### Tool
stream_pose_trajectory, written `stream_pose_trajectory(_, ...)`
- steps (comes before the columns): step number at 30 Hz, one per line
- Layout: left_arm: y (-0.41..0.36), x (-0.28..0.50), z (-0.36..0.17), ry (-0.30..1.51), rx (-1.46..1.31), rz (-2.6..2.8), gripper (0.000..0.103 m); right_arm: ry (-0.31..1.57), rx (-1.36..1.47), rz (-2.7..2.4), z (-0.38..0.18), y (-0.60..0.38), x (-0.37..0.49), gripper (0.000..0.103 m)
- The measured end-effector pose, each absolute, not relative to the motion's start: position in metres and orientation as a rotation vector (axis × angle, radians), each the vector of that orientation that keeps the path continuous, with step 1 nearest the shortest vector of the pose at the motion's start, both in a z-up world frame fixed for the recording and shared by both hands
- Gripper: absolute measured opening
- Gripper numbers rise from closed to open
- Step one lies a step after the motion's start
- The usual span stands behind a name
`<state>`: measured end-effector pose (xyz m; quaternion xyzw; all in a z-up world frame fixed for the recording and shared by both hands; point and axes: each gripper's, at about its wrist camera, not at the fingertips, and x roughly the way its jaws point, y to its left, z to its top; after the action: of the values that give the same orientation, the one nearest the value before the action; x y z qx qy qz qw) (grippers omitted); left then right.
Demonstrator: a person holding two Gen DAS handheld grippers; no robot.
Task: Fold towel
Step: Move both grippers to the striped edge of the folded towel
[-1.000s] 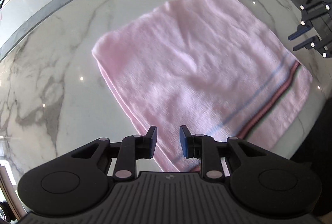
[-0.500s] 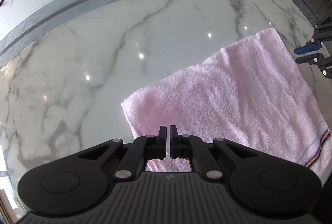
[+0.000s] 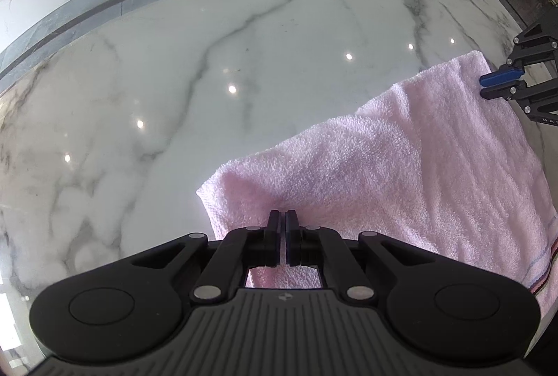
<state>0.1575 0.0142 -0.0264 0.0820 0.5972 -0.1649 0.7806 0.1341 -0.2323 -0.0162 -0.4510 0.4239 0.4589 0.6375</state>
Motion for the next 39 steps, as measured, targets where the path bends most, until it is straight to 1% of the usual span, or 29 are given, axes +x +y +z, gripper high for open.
stream_pose_trajectory(4,0.027,0.158,-0.027,1.276,0.169,-0.313,0.001,0.961,-1.081,1.023,-0.018,-0.236,0.128,0.005)
stream_pose_trajectory(9,0.03,0.154,-0.025,1.264,0.171,-0.266,0.001,0.969,-1.108,0.982,-0.018,-0.238,0.125,0.005)
stream_pose_trajectory(13,0.033,0.144,-0.008,1.241,0.186,-0.239,0.001,0.985,-1.142,0.943,-0.012,-0.252,0.12,0.006)
stream_pose_trajectory(18,0.039,0.1,0.018,1.25,0.108,-0.305,0.002,1.038,-1.067,0.968,0.005,-0.287,0.1,0.007)
stream_pose_trajectory(21,0.04,0.07,0.022,1.282,0.034,-0.335,0.002,1.067,-0.981,0.986,0.016,-0.309,0.079,0.013)
stream_pose_trajectory(22,0.041,0.06,0.023,1.299,0.004,-0.346,0.003,1.077,-0.942,0.992,0.02,-0.316,0.067,0.02)
stream_pose_trajectory(23,0.04,0.05,0.022,1.315,-0.022,-0.352,0.003,1.085,-0.912,1.001,0.024,-0.322,0.054,0.031)
stream_pose_trajectory(25,0.038,0.031,0.018,1.348,-0.039,-0.352,0.003,1.095,-0.882,1.019,0.028,-0.327,0.032,0.041)
stream_pose_trajectory(31,0.037,-0.018,0.002,1.419,-0.093,-0.327,0.005,1.129,-0.852,1.011,0.021,-0.348,-0.026,0.042)
stream_pose_trajectory(39,0.036,-0.051,-0.014,1.458,-0.182,-0.302,0.007,1.126,-0.741,1.008,0.013,-0.364,-0.057,0.042)
